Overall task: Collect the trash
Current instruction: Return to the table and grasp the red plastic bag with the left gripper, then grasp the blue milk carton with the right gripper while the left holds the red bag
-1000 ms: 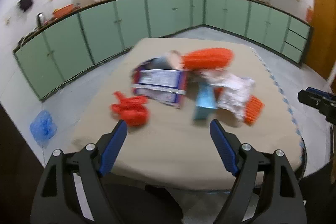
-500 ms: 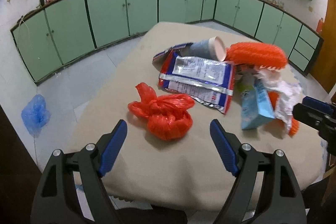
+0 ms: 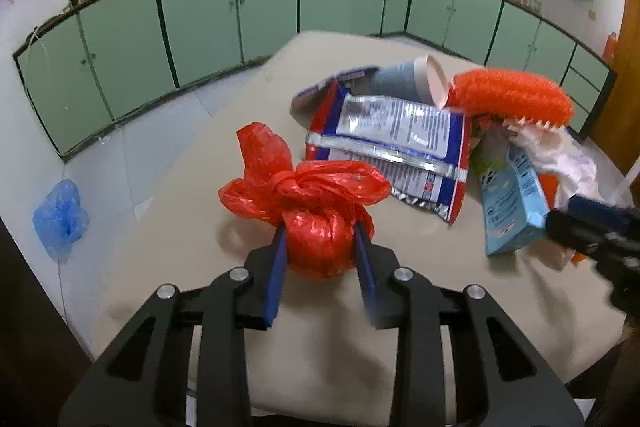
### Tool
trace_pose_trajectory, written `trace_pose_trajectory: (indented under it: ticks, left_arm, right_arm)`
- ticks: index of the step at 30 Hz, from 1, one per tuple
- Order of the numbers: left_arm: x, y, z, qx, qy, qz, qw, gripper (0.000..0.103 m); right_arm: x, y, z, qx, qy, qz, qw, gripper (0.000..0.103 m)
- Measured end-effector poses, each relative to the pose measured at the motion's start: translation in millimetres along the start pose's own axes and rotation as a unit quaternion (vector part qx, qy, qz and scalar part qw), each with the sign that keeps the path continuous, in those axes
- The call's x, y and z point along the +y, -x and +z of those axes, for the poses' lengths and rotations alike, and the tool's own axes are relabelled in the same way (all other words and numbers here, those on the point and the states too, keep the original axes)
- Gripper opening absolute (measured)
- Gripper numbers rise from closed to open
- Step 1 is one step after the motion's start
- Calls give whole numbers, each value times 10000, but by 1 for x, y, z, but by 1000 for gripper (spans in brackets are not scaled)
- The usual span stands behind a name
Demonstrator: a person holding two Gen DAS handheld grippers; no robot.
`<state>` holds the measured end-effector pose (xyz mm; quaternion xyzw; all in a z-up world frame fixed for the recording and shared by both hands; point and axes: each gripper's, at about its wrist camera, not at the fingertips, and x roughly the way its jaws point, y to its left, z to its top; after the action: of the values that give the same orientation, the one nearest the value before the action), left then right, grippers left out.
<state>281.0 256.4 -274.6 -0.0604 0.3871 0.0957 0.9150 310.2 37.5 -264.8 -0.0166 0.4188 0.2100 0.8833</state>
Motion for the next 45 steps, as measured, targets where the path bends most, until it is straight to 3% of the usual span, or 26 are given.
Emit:
trace_pose_trajectory:
  ticks: [16, 17, 19, 30, 45]
  left_arm:
    - [4, 9, 1, -85, 100, -72, 9999, 30]
    - [4, 9, 0, -72, 123, -74, 9999, 30]
    - [6, 9, 0, -45, 150, -73, 9999, 30]
    - [0, 31, 1, -171, 109, -99, 9997, 30]
    - [-32, 75, -4, -388, -82, -242, 9989, 30]
  right_arm:
    - [2, -32, -3, 192, -348, -251, 9989, 54]
    - [1, -34, -4, 233, -368, -244, 9988, 39]
    - [-1, -34, -4, 286, -427, -157, 9986, 33]
    - [-6, 28, -21, 191, -488, 186, 9984, 32]
    - [5, 105, -37, -185, 49, 802, 9966, 31]
